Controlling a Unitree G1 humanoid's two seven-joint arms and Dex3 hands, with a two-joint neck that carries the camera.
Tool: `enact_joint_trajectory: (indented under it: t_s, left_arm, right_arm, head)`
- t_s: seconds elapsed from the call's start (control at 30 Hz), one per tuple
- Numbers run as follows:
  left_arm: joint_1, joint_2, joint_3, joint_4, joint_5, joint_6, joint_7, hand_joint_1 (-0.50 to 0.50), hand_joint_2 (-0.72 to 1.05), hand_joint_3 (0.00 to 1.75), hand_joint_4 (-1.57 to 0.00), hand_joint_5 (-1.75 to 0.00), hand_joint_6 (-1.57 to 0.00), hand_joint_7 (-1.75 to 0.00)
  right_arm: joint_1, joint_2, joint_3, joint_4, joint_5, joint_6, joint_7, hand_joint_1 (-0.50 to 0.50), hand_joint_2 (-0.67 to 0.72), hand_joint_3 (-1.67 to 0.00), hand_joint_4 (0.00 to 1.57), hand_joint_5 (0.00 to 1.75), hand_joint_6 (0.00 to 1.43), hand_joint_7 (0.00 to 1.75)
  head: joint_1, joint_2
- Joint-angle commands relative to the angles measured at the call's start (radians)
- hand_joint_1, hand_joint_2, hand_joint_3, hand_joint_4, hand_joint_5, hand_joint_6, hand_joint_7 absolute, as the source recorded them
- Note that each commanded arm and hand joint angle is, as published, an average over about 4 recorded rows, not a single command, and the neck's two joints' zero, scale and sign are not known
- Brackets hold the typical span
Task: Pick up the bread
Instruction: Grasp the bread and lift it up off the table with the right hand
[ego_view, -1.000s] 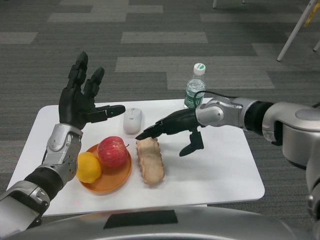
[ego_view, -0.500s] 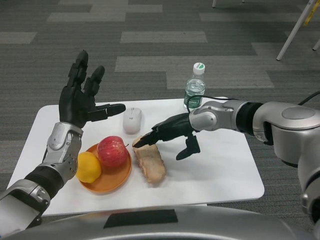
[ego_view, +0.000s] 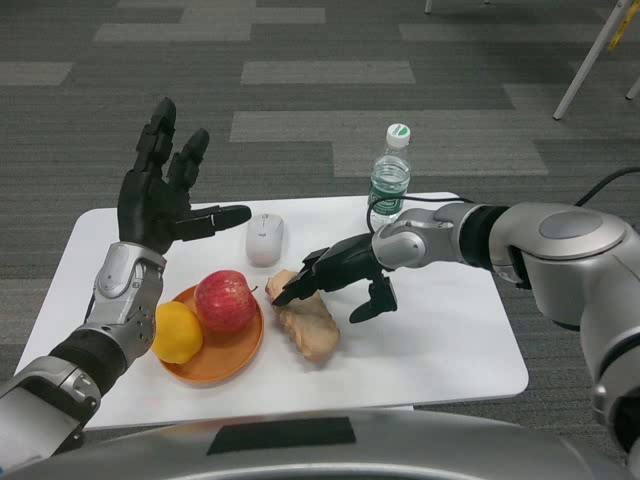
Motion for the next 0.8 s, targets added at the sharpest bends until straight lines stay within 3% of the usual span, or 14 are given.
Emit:
enact_joint_trajectory:
  t_s: [0.03, 0.27, 0.4, 0.5, 0.57, 0.7, 0.8]
  left_arm:
    - [-0.003, 0.011, 0.000, 0.000, -0.003, -0.005, -0.001, 0.50, 0.47, 0.02, 0.00, -0.41, 0.00, 0.00]
    - [0.000, 0.013, 0.003, -0.003, -0.002, -0.005, -0.001, 0.50, 0.47, 0.09, 0.00, -0.38, 0.00, 0.00]
    - [0.002, 0.013, 0.003, -0.004, -0.001, -0.005, -0.001, 0.50, 0.52, 0.04, 0.00, -0.36, 0.00, 0.00]
    - [0.002, 0.013, 0.003, -0.005, -0.003, -0.006, -0.001, 0.50, 0.45, 0.02, 0.00, -0.36, 0.00, 0.00]
    - [0.002, 0.013, 0.003, -0.006, -0.002, -0.006, -0.001, 0.50, 0.43, 0.07, 0.00, -0.38, 0.00, 0.00]
    - [0.002, 0.013, 0.003, -0.006, -0.001, -0.006, -0.001, 0.50, 0.43, 0.09, 0.00, -0.41, 0.00, 0.00]
    - [0.002, 0.013, 0.003, -0.006, -0.002, -0.005, -0.001, 0.50, 0.43, 0.04, 0.00, -0.36, 0.00, 0.00]
  right_arm:
    - [-0.001, -0.001, 0.048, 0.028, -0.029, 0.012, 0.022, -0.47, -0.29, -1.59, 0.00, 0.39, 0.14, 0.28]
    - [-0.003, -0.019, 0.067, 0.041, -0.048, 0.032, 0.045, -0.46, -0.38, -1.51, 0.00, 0.29, 0.17, 0.28]
    - [0.009, -0.060, 0.046, 0.019, -0.063, 0.040, 0.064, -0.45, -0.41, -1.51, 0.00, 0.29, 0.20, 0.28]
    - [0.036, -0.100, -0.002, -0.005, -0.073, 0.055, 0.079, -0.43, -0.41, -1.51, 0.00, 0.29, 0.20, 0.28]
    - [0.065, -0.130, -0.062, -0.034, -0.107, 0.078, 0.094, -0.44, -0.41, -1.51, 0.00, 0.29, 0.20, 0.28]
    - [0.200, -0.216, -0.365, -0.138, -0.291, 0.160, 0.158, -0.43, -0.41, -1.51, 0.00, 0.29, 0.22, 0.28]
    - [0.308, -0.252, -0.581, -0.204, -0.396, 0.191, 0.200, -0.42, -0.41, -1.51, 0.00, 0.29, 0.25, 0.28]
  head:
    - [0.000, 0.000]
    - [0.006, -0.004]
    - [0.006, -0.003]
    - [0.006, -0.003]
    - [0.006, -0.003]
    - [0.008, -0.004]
    - [0.007, -0.004]
